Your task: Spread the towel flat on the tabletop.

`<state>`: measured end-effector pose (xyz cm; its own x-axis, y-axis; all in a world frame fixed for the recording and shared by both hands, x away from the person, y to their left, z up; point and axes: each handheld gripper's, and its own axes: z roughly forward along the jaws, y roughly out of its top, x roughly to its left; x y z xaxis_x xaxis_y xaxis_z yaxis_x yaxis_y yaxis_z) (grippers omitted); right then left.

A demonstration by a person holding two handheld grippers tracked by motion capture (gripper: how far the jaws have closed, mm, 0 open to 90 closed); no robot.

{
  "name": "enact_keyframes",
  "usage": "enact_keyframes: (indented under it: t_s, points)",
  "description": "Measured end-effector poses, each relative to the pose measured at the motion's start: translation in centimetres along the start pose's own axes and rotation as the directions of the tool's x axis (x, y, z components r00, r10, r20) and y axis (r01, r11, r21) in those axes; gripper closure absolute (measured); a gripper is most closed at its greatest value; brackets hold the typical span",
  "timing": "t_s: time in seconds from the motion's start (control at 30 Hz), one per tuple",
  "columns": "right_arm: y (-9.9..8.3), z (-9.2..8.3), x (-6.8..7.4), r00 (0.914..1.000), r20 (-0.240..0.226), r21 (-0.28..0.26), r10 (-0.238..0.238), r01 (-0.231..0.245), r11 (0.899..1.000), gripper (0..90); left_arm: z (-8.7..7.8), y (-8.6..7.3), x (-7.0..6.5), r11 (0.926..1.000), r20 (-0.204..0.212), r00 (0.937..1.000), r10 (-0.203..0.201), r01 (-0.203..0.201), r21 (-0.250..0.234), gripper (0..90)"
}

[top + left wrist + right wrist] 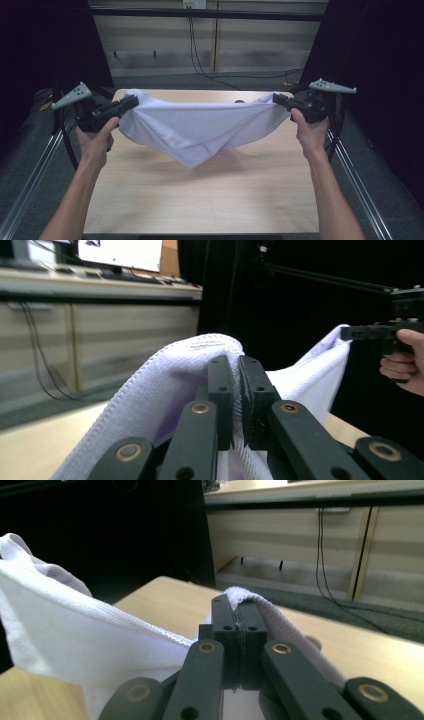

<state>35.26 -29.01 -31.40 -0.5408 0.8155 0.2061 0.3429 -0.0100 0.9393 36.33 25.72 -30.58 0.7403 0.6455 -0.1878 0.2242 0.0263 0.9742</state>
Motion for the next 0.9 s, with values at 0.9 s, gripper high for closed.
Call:
enact_keyframes:
  t_s: [0.9]
  points:
    - [1.4,-1.6,1.1,0.9955,-0.085,-0.016,-0.044,0.042,0.999,89.4,-3.3,-1.7,-2.7,0.9989,0.044,0.9979,0.047,-0.047,-0.007,85.4]
